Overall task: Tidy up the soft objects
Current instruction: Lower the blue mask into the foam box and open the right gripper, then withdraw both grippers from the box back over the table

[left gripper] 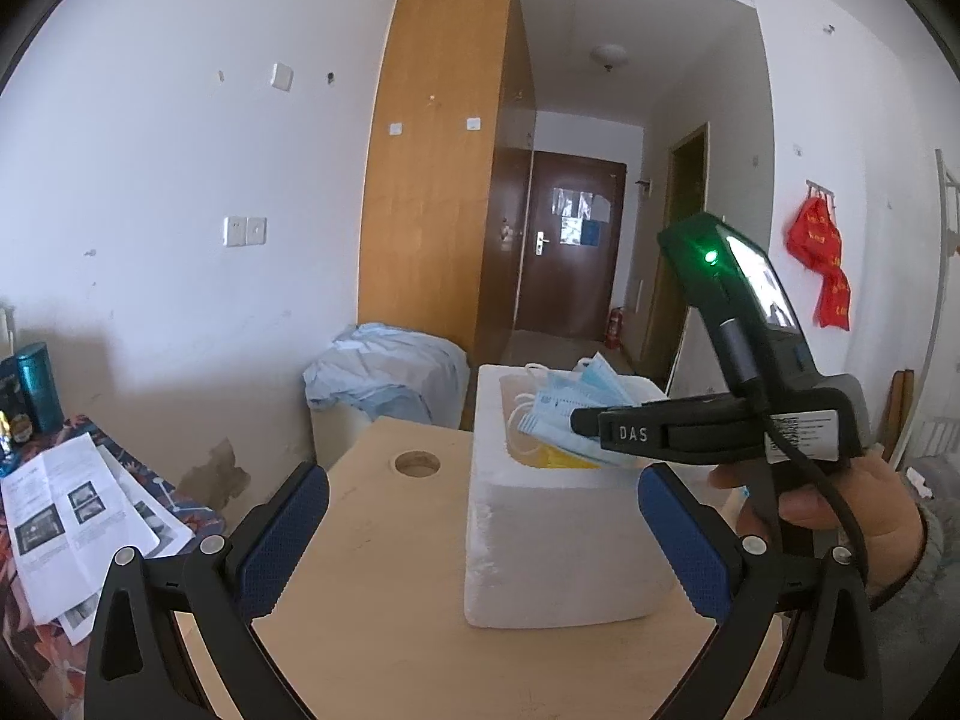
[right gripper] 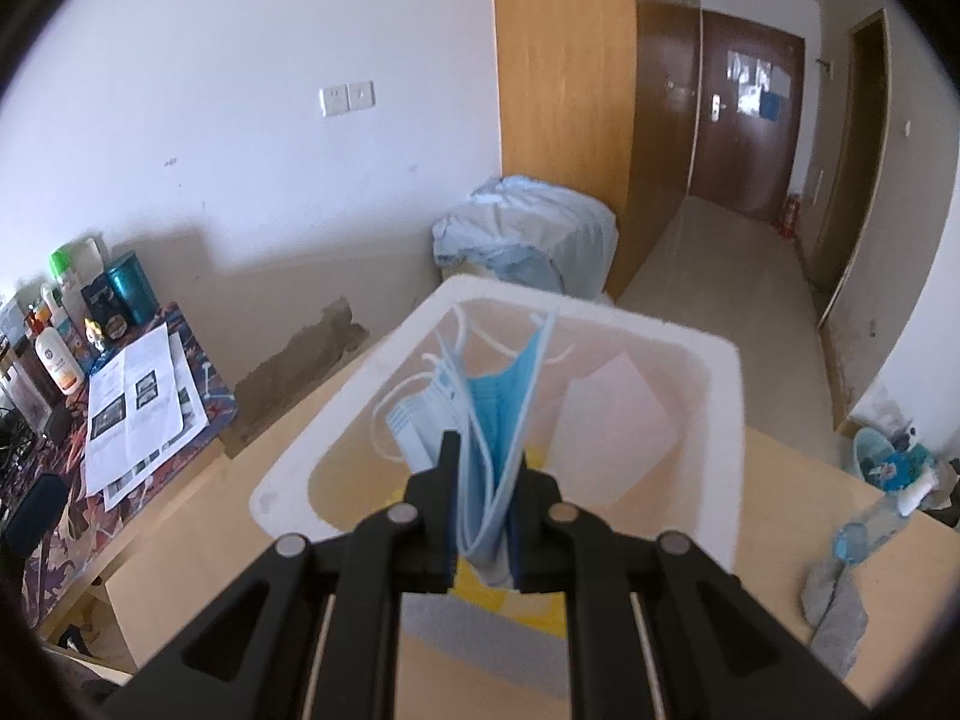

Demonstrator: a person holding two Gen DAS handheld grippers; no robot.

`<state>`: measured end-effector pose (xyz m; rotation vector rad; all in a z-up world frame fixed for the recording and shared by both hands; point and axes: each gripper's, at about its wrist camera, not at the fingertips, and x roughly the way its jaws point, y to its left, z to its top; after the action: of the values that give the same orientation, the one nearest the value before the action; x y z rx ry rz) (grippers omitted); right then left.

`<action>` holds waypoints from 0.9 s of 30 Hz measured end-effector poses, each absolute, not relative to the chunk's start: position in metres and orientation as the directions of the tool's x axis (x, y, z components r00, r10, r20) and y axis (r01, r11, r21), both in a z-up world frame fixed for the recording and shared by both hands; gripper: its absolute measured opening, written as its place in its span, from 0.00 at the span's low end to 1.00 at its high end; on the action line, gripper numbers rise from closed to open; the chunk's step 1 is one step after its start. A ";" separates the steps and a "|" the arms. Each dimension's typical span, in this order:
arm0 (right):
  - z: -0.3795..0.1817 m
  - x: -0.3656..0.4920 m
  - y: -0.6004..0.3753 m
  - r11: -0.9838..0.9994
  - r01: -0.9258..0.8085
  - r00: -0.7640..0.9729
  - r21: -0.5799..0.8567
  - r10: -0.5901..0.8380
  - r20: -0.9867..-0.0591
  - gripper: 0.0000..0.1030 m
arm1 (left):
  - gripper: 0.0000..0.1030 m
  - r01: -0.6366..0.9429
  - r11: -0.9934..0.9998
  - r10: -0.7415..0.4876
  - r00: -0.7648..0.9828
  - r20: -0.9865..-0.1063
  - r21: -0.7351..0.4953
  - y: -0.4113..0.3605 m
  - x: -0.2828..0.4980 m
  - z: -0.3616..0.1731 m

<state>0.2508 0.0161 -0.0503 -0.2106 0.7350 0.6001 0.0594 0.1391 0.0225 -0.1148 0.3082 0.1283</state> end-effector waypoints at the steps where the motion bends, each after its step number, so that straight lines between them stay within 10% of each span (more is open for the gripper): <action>1: -0.051 0.253 0.017 0.815 -0.579 0.579 0.023 0.430 -0.693 0.14 | 1.00 -0.147 0.985 0.112 0.944 -0.309 -0.092 0.140 0.060 0.023; 8: -0.056 0.259 0.019 0.831 -0.557 0.570 -0.005 0.377 -0.730 0.15 | 1.00 -0.150 0.984 0.116 0.949 -0.294 -0.097 0.146 0.057 0.024; 18: -0.038 0.246 0.000 0.838 -0.545 0.617 0.003 0.404 -0.675 0.75 | 1.00 -0.147 0.983 0.111 0.952 -0.284 -0.109 0.147 0.054 0.028; 27: -0.019 0.239 -0.022 0.850 -0.523 0.639 0.068 0.443 -0.628 0.83 | 1.00 -0.139 0.985 0.106 0.956 -0.273 -0.102 0.143 0.049 0.032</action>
<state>0.2387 -0.0222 -0.0195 -0.1239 0.6818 0.5525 0.0490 0.1429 0.0324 -0.1206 0.2705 0.1247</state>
